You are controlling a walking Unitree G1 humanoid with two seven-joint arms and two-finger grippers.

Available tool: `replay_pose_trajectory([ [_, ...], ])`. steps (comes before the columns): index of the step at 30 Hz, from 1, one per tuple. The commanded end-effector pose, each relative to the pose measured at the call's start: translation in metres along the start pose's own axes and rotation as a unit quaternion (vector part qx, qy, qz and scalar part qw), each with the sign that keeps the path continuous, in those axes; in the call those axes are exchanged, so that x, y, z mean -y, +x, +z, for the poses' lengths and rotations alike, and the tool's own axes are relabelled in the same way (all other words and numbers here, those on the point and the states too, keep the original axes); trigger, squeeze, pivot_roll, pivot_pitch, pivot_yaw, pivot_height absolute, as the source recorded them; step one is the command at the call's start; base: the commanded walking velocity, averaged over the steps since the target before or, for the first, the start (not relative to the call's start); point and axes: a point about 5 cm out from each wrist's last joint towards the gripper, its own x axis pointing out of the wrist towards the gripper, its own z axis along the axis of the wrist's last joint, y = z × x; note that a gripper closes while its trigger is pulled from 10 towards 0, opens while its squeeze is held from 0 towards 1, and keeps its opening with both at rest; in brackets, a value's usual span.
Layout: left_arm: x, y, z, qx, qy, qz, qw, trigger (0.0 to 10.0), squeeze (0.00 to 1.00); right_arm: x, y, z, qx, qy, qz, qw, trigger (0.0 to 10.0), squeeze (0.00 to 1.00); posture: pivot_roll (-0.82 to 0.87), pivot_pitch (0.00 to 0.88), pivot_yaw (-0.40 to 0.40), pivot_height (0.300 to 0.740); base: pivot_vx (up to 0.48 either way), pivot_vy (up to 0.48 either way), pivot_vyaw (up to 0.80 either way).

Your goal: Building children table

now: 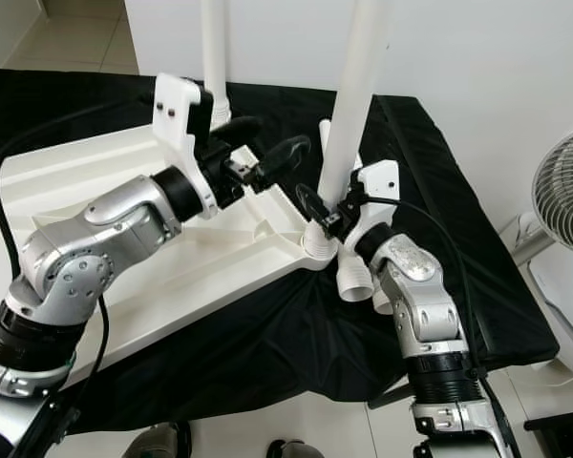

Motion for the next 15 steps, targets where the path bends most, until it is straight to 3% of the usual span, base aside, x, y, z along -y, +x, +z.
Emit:
replay_pose_trajectory([
  [1,0.024,0.002,0.007,0.010,0.010,-0.233,0.972,10.0,0.00,0.002,0.003,0.011,0.010,-0.002,0.024,1.000,10.0,0.00,0.09,0.096,-0.093,0.740,0.000,0.000,0.00],
  [5,0.025,0.003,0.009,0.013,0.014,-0.237,0.971,10.0,0.00,0.006,0.005,0.016,0.015,-0.005,0.024,1.000,10.0,0.00,0.09,0.096,-0.093,0.740,0.000,0.000,0.00],
  [12,0.021,0.009,0.020,0.017,0.023,-0.243,0.970,10.0,0.00,0.022,0.009,0.047,0.059,0.008,0.029,0.998,10.0,0.00,0.09,0.075,-0.090,0.740,0.000,0.000,0.00],
  [15,0.021,0.009,0.021,0.018,0.025,-0.245,0.969,10.0,0.00,0.018,0.008,0.042,0.040,-0.003,0.042,0.998,10.0,0.00,0.08,0.067,-0.088,0.740,0.000,0.000,0.00],
])
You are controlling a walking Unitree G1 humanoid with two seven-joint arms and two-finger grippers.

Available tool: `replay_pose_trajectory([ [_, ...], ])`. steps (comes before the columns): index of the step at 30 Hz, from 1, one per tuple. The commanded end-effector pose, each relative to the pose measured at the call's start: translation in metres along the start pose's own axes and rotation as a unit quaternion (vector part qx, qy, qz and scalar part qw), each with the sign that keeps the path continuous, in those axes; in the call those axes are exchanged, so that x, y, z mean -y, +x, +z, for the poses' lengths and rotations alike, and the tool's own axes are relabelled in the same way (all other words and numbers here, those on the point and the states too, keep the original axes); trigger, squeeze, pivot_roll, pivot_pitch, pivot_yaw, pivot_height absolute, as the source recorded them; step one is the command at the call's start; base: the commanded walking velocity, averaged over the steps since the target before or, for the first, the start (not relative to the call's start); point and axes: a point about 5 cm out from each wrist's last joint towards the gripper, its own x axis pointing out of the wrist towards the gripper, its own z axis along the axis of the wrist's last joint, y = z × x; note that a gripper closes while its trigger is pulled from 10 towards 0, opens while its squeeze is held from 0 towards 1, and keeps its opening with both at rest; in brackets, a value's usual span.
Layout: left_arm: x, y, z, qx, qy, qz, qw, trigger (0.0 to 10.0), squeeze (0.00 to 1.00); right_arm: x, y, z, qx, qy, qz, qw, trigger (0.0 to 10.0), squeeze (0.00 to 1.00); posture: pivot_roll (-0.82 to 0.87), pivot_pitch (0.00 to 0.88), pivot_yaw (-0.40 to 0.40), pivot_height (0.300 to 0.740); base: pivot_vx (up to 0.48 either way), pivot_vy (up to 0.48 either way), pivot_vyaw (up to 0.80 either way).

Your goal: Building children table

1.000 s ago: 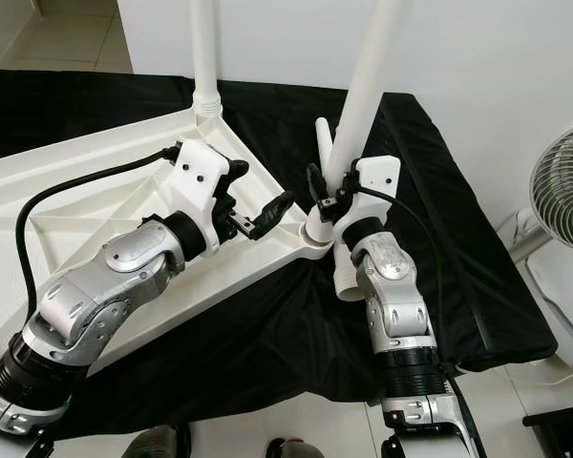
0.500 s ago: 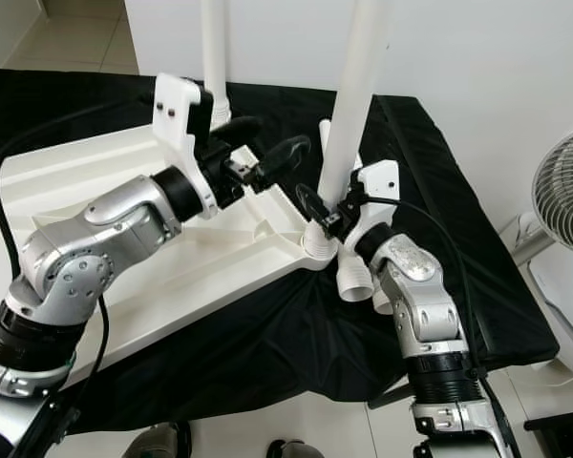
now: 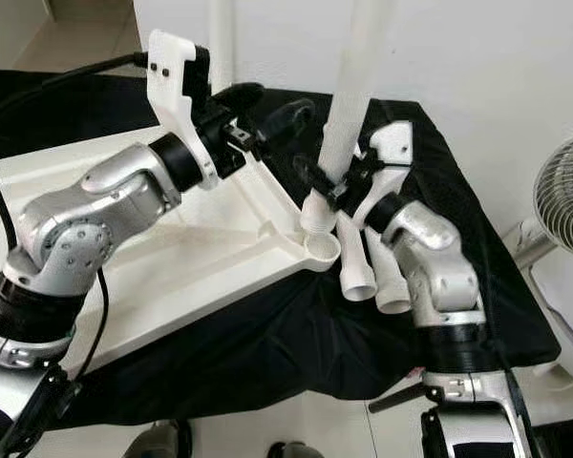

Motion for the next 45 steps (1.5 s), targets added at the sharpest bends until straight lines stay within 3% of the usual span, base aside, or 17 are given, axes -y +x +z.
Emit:
replay_pose_trajectory([
  [1,0.027,-0.002,0.004,0.005,0.007,-0.241,0.971,10.0,0.00,-0.004,-0.004,-0.006,-0.019,-0.005,0.015,1.000,10.0,0.00,0.08,0.067,-0.088,0.740,0.000,0.000,0.00],
  [9,0.035,-0.001,0.007,0.010,0.009,-0.267,0.964,10.0,0.00,-0.017,-0.008,-0.018,-0.065,0.000,0.074,0.995,10.0,0.00,0.08,0.063,-0.088,0.740,0.000,0.000,0.00],
  [27,0.051,0.002,0.009,-0.002,0.043,-0.338,0.940,10.0,0.00,-0.021,-0.005,-0.020,-0.115,-0.030,0.145,0.982,10.0,0.00,0.09,0.083,-0.111,0.740,0.000,0.000,0.00],
  [39,0.055,0.014,0.010,-0.002,0.036,-0.347,0.937,10.0,0.00,-0.026,-0.009,-0.016,-0.125,-0.052,0.183,0.974,10.0,0.00,0.07,0.083,-0.099,0.740,0.000,0.000,0.00],
  [40,0.056,0.014,0.010,-0.005,0.032,-0.352,0.935,7.1,0.00,-0.025,-0.009,-0.015,-0.124,-0.053,0.182,0.974,10.0,0.00,0.07,0.081,-0.095,0.740,0.000,0.000,0.00],
  [41,0.056,0.014,0.010,-0.005,0.032,-0.352,0.935,7.1,0.00,-0.025,-0.009,-0.015,-0.124,-0.053,0.182,0.974,10.0,0.00,0.07,0.081,-0.095,0.740,0.000,0.000,0.00],
  [42,0.056,0.015,0.009,-0.008,0.029,-0.355,0.934,0.7,0.00,-0.025,-0.009,-0.015,-0.123,-0.054,0.182,0.974,10.0,0.00,0.07,0.081,-0.095,0.740,0.000,0.000,0.00],
  [43,0.056,0.016,0.010,-0.010,0.020,-0.356,0.934,0.0,0.00,-0.025,-0.009,-0.014,-0.122,-0.056,0.183,0.974,10.0,0.00,0.07,0.080,-0.092,0.740,0.000,0.000,0.00],
  [45,0.055,0.018,0.012,-0.006,0.006,-0.357,0.934,0.0,0.00,-0.024,-0.009,-0.013,-0.120,-0.059,0.183,0.974,10.0,0.00,0.07,0.081,-0.092,0.740,0.000,0.000,0.00],
])
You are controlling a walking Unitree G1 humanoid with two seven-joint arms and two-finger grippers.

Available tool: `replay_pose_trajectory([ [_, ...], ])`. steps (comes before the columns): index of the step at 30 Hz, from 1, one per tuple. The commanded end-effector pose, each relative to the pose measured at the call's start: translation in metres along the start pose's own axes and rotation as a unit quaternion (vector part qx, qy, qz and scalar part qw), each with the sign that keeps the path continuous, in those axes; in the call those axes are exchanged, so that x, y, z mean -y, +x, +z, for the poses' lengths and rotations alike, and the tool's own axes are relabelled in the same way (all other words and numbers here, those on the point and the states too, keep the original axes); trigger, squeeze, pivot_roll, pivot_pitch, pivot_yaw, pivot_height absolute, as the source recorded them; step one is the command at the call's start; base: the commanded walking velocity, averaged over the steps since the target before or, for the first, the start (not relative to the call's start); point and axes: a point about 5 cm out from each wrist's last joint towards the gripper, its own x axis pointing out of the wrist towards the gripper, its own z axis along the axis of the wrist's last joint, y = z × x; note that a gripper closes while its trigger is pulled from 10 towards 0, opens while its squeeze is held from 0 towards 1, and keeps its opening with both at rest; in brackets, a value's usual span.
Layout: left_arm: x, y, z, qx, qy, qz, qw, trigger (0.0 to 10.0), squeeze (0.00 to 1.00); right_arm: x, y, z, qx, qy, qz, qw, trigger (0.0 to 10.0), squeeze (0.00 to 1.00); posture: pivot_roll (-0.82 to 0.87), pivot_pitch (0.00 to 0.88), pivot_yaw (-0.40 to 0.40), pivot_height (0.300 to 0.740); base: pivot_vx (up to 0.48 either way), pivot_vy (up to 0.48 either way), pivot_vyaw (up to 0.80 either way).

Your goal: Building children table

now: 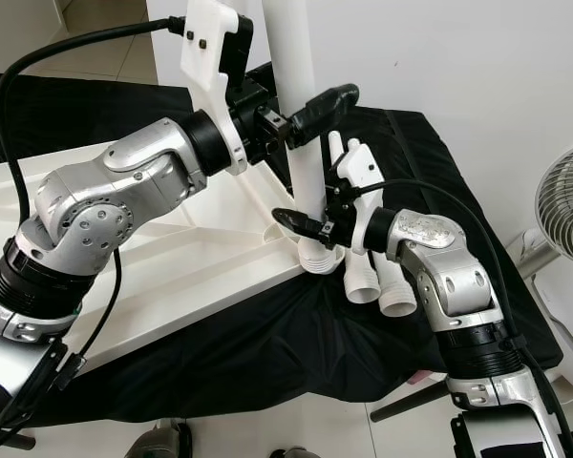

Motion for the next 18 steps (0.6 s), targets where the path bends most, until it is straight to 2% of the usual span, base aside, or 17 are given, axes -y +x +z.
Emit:
replay_pose_trajectory([
  [1,0.032,-0.003,0.003,-0.002,-0.004,-0.288,0.958,0.0,0.00,0.001,-0.003,0.003,-0.002,-0.017,0.002,1.000,10.0,0.00,0.07,0.081,-0.092,0.740,0.000,0.000,0.00],
  [10,0.028,0.001,0.003,-0.003,0.004,-0.279,0.960,0.0,0.00,0.005,-0.005,0.002,-0.005,-0.024,-0.013,1.000,10.0,0.00,0.07,0.082,-0.092,0.740,0.000,0.000,0.00],
  [13,0.021,0.006,0.002,-0.008,0.003,-0.245,0.970,0.0,0.00,0.008,-0.004,0.004,0.013,-0.018,-0.039,0.999,10.0,0.00,0.07,0.083,-0.092,0.740,0.000,0.000,0.00],
  [16,0.020,0.007,0.002,-0.010,0.003,-0.236,0.972,0.0,0.00,0.008,-0.004,0.004,0.018,-0.015,-0.043,0.999,10.0,0.00,0.07,0.083,-0.092,0.740,0.000,0.000,0.00],
  [17,0.020,0.007,0.003,-0.009,0.003,-0.232,0.973,0.0,0.00,0.009,-0.003,0.004,0.022,-0.010,-0.048,0.999,10.0,0.22,0.07,0.081,-0.091,0.740,0.000,0.000,0.00],
  [18,0.020,0.007,0.003,-0.009,0.003,-0.232,0.973,0.0,0.00,0.009,-0.003,0.004,0.022,-0.010,-0.048,0.999,10.0,0.22,0.07,0.081,-0.091,0.740,0.000,0.000,0.00],
])
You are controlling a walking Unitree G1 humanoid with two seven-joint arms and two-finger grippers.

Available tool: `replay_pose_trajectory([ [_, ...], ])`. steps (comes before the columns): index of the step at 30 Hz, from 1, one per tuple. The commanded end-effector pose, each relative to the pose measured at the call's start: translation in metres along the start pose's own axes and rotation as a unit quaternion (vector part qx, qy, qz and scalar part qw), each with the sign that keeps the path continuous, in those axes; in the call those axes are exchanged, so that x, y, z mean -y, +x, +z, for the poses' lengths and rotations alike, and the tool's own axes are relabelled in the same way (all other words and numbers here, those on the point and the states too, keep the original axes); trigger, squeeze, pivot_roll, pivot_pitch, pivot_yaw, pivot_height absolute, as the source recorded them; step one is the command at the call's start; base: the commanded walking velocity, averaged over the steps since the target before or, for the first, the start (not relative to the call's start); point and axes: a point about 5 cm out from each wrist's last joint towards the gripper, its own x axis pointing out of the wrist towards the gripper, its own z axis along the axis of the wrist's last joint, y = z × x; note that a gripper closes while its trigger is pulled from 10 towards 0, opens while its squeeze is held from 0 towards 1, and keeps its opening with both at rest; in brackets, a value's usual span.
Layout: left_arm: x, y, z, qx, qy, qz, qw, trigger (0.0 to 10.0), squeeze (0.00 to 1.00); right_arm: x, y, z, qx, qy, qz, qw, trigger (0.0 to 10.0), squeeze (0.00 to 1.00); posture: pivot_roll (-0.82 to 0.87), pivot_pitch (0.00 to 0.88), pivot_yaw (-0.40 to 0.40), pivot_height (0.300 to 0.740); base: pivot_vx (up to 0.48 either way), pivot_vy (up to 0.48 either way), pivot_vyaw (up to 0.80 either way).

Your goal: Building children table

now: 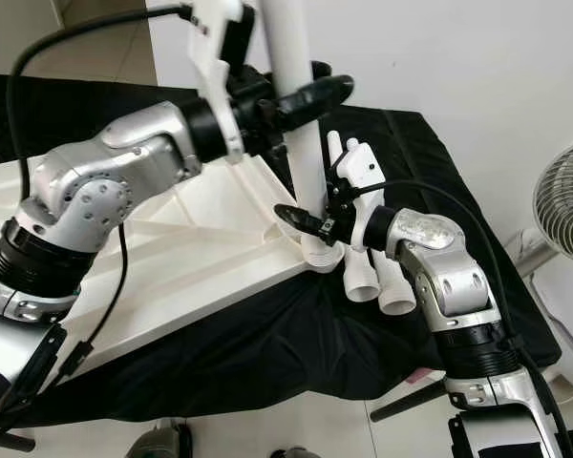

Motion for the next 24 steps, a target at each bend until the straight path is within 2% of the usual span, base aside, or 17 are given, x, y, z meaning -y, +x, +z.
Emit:
replay_pose_trajectory([
  [1,0.024,0.007,0.000,-0.006,0.003,-0.135,0.991,0.0,0.00,0.006,-0.003,0.004,0.018,0.013,-0.022,0.999,10.0,1.00,0.07,0.080,-0.091,0.740,0.000,0.000,0.00],
  [2,0.024,0.007,0.000,-0.006,0.003,-0.135,0.991,0.0,0.00,0.006,-0.003,0.004,0.018,0.013,-0.022,0.999,10.0,1.00,0.07,0.080,-0.091,0.740,0.000,0.000,0.00],
  [3,0.022,0.010,0.001,-0.011,0.013,-0.113,0.993,10.0,0.00,0.006,-0.002,0.004,0.024,0.019,-0.029,0.999,10.0,1.00,0.07,0.077,-0.091,0.740,0.000,0.000,0.00],
  [4,0.022,0.010,0.001,-0.011,0.013,-0.113,0.993,10.0,0.00,0.006,-0.002,0.004,0.024,0.019,-0.029,0.999,10.0,1.00,0.07,0.077,-0.091,0.740,0.000,0.000,0.00],
  [6,0.015,0.014,0.002,-0.019,0.007,-0.068,0.998,10.0,0.00,0.006,-0.001,0.005,0.034,0.024,-0.045,0.998,10.0,1.00,0.07,0.074,-0.091,0.740,0.000,0.000,0.00],
  [7,0.015,0.014,0.002,-0.019,0.007,-0.068,0.998,10.0,0.00,0.006,-0.001,0.005,0.034,0.024,-0.045,0.998,10.0,1.00,0.07,0.074,-0.091,0.740,0.000,0.000,0.00],
  [9,0.006,0.017,0.002,-0.023,0.001,-0.026,0.999,10.0,0.00,0.007,0.002,0.006,0.040,0.023,-0.065,0.997,10.0,1.00,0.07,0.073,-0.090,0.740,0.000,0.000,0.00],
  [10,0.006,0.017,0.002,-0.023,0.001,-0.026,0.999,10.0,0.00,0.007,0.002,0.006,0.040,0.023,-0.065,0.997,10.0,1.00,0.07,0.073,-0.090,0.740,0.000,0.000,0.00],
  [12,-0.006,0.020,0.004,-0.023,0.002,0.030,0.999,10.0,0.00,0.011,0.005,0.005,0.044,0.022,-0.101,0.994,10.0,1.00,0.07,0.070,-0.091,0.740,0.000,0.000,0.00],
  [13,-0.006,0.020,0.004,-0.023,0.002,0.030,0.999,10.0,0.00,0.011,0.005,0.005,0.044,0.022,-0.101,0.994,10.0,1.00,0.07,0.070,-0.091,0.740,0.000,0.000,0.00],
  [14,-0.013,0.021,0.005,-0.023,0.005,0.056,0.998,10.0,0.00,0.012,0.007,0.005,0.044,0.022,-0.116,0.992,10.0,0.18,0.07,0.068,-0.091,0.740,0.000,0.000,0.00],
  [15,-0.016,0.020,0.007,-0.018,0.006,0.071,0.997,10.0,0.00,0.012,0.008,0.005,0.046,0.022,-0.125,0.991,10.0,0.00,0.07,0.068,-0.091,0.740,0.000,0.000,0.00],
  [24,-0.023,0.018,0.014,-0.008,0.009,0.073,0.997,10.0,0.00,0.013,0.009,0.005,0.050,0.024,-0.135,0.989,10.0,0.00,0.07,0.066,-0.093,0.740,0.000,0.000,0.00],
])
